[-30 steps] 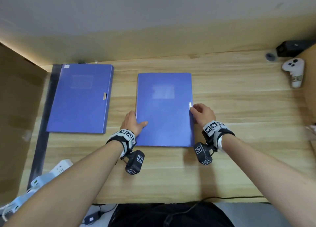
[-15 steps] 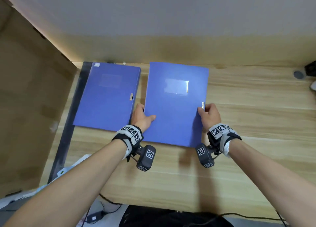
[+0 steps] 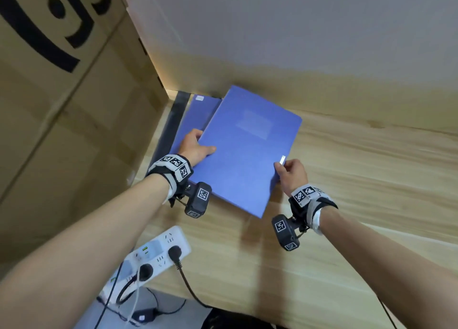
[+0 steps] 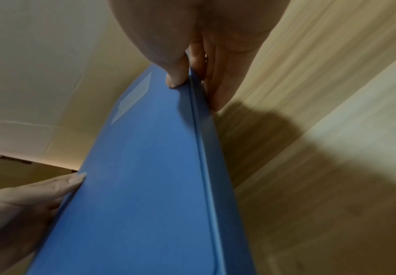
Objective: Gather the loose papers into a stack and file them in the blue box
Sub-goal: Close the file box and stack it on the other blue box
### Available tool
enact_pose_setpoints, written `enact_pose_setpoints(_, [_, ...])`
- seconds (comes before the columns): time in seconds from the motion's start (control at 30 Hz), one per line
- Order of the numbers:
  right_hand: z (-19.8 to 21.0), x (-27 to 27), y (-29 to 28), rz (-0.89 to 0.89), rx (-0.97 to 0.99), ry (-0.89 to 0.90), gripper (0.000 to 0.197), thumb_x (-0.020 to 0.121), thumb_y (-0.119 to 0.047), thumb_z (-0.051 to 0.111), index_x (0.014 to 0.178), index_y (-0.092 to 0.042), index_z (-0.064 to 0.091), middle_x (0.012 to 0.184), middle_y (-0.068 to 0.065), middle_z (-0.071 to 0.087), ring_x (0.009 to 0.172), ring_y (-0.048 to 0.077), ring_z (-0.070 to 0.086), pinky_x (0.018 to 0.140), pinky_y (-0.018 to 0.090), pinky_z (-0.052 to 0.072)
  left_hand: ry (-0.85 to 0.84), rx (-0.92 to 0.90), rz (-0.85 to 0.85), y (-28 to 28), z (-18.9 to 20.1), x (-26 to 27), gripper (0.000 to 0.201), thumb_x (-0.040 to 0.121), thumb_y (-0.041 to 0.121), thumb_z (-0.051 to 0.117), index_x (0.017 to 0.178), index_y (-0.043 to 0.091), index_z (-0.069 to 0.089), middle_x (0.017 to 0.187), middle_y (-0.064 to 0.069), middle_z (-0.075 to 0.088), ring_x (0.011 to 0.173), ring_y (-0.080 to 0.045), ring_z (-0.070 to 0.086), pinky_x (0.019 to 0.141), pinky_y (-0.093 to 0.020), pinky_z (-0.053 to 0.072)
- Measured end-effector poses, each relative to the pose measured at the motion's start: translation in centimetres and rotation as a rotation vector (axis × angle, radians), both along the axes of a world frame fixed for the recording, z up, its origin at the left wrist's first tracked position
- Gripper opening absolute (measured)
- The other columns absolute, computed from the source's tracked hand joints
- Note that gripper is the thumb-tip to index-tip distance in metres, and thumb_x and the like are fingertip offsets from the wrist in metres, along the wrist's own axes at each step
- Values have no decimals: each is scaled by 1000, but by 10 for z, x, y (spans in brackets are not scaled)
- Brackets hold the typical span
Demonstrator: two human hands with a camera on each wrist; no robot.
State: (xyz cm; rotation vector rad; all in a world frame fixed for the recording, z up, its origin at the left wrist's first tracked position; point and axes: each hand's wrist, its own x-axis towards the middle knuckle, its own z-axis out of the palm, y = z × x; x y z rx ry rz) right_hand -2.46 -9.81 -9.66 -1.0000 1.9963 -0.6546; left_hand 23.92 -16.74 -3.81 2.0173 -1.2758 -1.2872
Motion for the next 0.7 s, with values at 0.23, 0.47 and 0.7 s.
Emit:
enact_pose_setpoints(0.23, [7, 49, -36, 94, -6, 35, 27, 90, -30, 62, 102, -6, 54, 88, 5, 60, 82, 24, 57, 74, 30, 41, 3, -3, 63, -16, -21, 56, 39, 82, 13, 76, 114, 14, 54, 110, -4, 60, 104, -29, 63, 90, -45, 55])
enact_pose_setpoints(0.47, [7, 80, -60, 187, 65, 128, 28, 93, -30, 57, 102, -4, 51, 94, 8, 54, 83, 25, 49, 75, 30, 37, -143, 55, 71, -30, -46, 85, 50, 78, 28, 79, 122, 17, 57, 133, -8, 50, 118, -32, 57, 98, -50, 52])
enact_pose_setpoints(0.7, [7, 81, -58, 191, 106, 165, 34, 94, -33, 58, 107, -2, 56, 106, 16, 63, 96, 33, 60, 74, 30, 37, -52, 5, 114, -28, -45, 79, 43, 84, 12, 75, 121, 7, 56, 111, -4, 59, 96, -23, 59, 82, -36, 52])
